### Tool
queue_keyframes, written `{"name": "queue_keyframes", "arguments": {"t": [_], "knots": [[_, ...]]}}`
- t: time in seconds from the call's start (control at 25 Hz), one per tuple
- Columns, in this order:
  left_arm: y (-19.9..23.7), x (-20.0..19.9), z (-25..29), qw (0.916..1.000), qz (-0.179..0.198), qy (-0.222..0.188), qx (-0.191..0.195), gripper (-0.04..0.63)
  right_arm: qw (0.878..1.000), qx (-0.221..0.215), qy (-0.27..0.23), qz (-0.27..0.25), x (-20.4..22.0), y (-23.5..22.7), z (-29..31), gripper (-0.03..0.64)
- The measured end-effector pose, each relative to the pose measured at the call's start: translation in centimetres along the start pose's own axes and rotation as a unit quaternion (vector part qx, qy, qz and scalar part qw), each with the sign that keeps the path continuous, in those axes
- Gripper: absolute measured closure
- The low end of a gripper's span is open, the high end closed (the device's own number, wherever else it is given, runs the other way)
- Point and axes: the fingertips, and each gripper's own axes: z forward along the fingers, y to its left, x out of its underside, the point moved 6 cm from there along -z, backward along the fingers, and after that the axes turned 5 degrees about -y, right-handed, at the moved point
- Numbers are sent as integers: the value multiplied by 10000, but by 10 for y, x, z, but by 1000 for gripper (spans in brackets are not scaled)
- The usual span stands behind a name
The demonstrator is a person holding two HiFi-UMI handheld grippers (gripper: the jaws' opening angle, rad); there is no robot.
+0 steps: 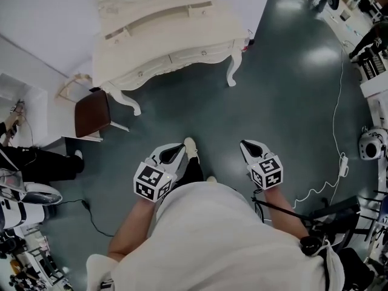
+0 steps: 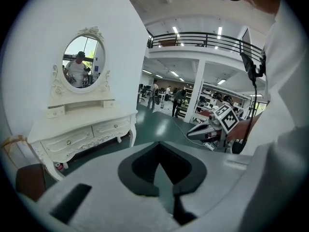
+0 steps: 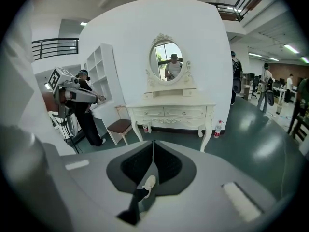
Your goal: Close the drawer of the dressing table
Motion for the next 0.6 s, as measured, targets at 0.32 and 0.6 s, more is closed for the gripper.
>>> {"name": "queue_keyframes", "arguments": {"t": [0.32,0.6], "knots": [[102,-60,54,9991,-10,-256,340,592,9997,209,85,-117,-83,-36,84,615],[197,-96,71,9982,-25,-418,426,592,9993,338,103,-127,-140,-52,170,613]]}}
